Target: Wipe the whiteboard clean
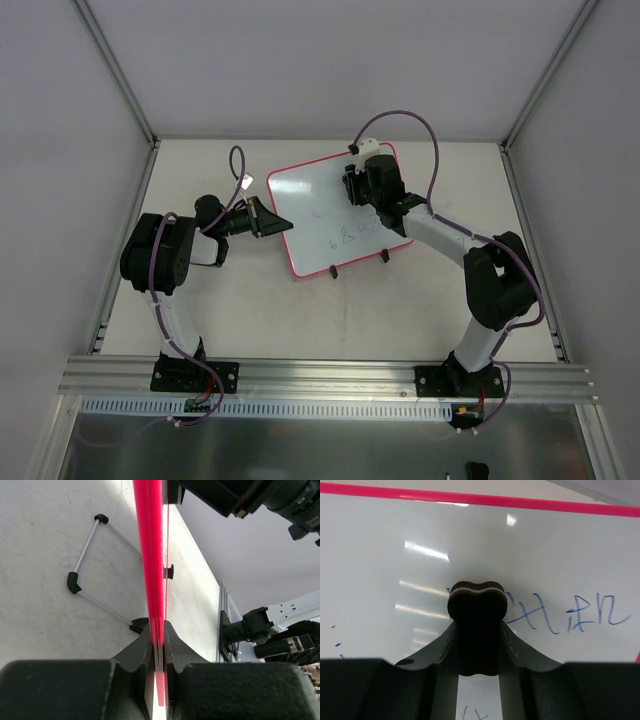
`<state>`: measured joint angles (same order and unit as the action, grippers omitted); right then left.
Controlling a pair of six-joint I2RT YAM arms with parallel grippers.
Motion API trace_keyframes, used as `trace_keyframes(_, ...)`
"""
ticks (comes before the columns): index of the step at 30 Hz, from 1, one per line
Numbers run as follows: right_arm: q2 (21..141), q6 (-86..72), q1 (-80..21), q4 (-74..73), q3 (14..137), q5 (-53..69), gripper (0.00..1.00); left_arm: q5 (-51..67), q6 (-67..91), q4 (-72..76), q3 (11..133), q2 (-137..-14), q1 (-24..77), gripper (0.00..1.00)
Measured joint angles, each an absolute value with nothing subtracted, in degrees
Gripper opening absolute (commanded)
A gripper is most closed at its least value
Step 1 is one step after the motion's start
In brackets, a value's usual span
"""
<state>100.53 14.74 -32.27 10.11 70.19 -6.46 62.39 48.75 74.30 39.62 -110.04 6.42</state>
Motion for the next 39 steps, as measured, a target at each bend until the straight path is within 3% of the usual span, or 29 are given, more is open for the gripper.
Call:
trace_keyframes(20,99.70,13.67,-18.74,8.64,68.88,-8.36,0.00,62.43,49.04,74.37,39.44,-110.02,6.42,0.00)
trace_keyframes(39,102.43,15.42,-17.87,-1.21,76.66,-6.48,0.00,62.48,48.95,74.35,39.05,-109.69,6.42,0.00)
